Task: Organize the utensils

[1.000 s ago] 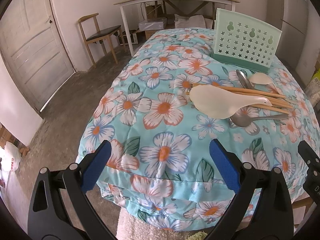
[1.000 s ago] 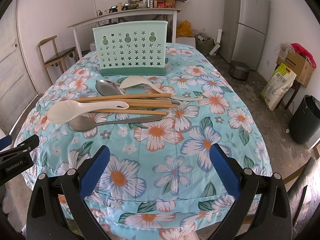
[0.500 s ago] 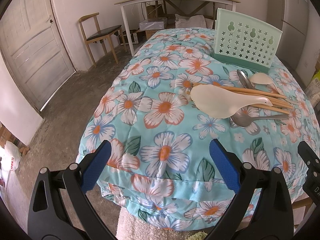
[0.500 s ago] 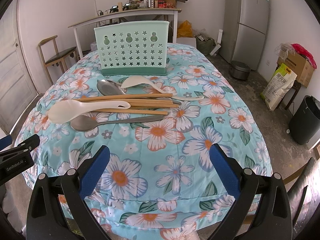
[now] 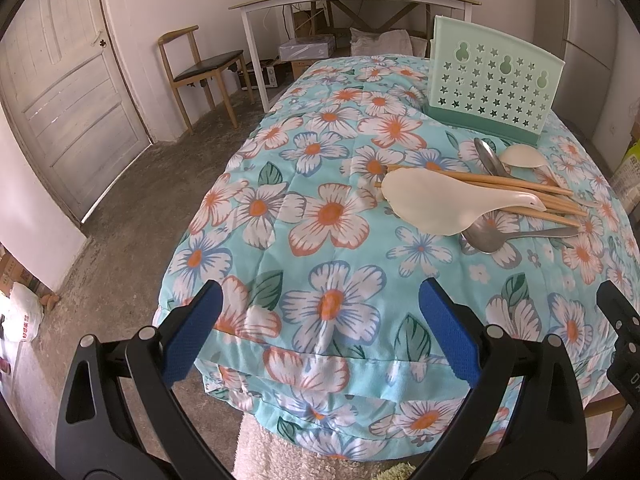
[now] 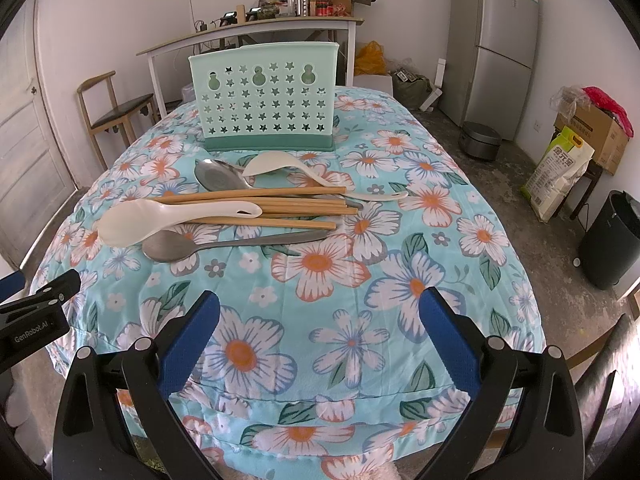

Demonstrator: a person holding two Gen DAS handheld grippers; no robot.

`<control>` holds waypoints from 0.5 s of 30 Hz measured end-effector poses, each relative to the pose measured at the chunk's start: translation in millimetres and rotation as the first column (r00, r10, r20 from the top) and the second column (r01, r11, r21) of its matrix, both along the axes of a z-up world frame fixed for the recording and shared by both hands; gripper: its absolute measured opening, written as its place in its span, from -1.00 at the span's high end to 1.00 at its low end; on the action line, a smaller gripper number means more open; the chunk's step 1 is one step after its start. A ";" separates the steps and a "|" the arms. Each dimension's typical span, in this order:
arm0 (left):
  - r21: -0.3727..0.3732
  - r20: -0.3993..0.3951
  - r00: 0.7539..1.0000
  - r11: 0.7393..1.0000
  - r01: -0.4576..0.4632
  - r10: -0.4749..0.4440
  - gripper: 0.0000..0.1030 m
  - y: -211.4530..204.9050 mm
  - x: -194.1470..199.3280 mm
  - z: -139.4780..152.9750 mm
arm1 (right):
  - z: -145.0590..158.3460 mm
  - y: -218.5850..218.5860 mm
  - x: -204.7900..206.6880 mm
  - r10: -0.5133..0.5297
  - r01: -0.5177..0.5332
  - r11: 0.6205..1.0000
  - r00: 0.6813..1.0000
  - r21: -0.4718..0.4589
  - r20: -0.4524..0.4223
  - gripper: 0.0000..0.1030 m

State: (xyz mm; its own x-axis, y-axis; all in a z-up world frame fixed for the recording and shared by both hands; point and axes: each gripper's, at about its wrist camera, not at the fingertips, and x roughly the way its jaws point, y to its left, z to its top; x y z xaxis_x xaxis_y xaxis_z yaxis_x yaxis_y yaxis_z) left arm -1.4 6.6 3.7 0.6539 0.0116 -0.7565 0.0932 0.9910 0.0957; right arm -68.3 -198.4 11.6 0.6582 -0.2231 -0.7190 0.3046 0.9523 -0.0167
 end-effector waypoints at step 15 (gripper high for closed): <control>0.010 -0.004 1.000 1.000 -0.024 0.024 -0.84 1.8 2.0 -0.5 | 0.7 -0.3 4.6 0.012 -0.012 1.000 1.000 0.005 0.005 -0.88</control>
State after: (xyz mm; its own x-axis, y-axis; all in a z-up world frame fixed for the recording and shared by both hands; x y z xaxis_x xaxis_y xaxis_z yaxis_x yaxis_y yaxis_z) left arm 0.6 8.4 3.2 0.6500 0.0352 -0.7591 0.0694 0.9920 0.1054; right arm -63.7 -198.8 12.4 0.6644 -0.2119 -0.7167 0.2935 0.9559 -0.0106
